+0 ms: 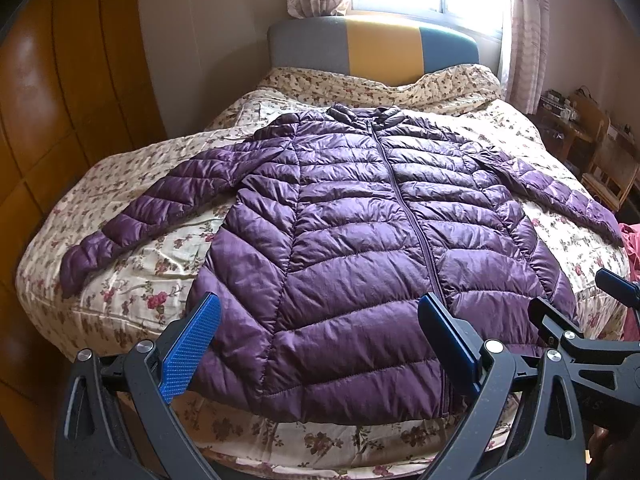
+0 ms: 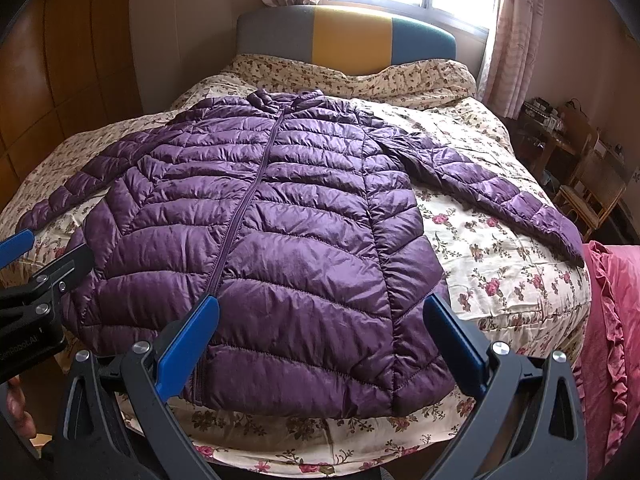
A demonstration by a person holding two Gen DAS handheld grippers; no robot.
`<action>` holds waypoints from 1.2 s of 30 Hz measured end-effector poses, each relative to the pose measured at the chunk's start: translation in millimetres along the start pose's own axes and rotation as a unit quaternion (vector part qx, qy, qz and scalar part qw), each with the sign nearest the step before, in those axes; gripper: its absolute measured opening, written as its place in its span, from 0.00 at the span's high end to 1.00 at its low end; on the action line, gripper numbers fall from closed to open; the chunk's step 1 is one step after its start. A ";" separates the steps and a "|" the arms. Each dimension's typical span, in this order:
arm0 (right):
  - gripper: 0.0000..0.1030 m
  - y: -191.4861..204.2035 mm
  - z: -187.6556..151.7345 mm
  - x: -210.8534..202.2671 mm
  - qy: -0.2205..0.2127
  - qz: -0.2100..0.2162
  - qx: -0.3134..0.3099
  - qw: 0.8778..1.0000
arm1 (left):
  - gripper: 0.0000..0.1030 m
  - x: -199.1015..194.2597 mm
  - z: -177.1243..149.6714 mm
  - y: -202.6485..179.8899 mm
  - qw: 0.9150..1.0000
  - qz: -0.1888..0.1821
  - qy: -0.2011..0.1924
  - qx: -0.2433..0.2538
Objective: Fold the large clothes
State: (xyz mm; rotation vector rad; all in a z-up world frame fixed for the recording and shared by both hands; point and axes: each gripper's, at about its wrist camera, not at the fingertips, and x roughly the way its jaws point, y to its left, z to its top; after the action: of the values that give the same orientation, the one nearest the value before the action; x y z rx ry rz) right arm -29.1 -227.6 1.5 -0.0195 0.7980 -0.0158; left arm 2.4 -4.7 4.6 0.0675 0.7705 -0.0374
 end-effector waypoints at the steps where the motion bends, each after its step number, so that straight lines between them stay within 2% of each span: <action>1: 0.02 -0.2 -0.1 -0.4 0.000 0.000 0.000 1.000 | 0.05 -0.1 -0.1 -0.3 1.000 0.001 0.000 0.000; 36: 0.02 -6.9 -3.4 8.7 0.008 0.011 0.013 1.000 | 0.05 5.5 -5.8 -4.5 1.000 -0.005 0.007 0.003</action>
State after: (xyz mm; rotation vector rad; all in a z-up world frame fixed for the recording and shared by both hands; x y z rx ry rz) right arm -25.5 -234.7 -7.0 0.0140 0.8148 -0.0049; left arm 2.1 -8.8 -3.6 0.0703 0.7837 -0.0482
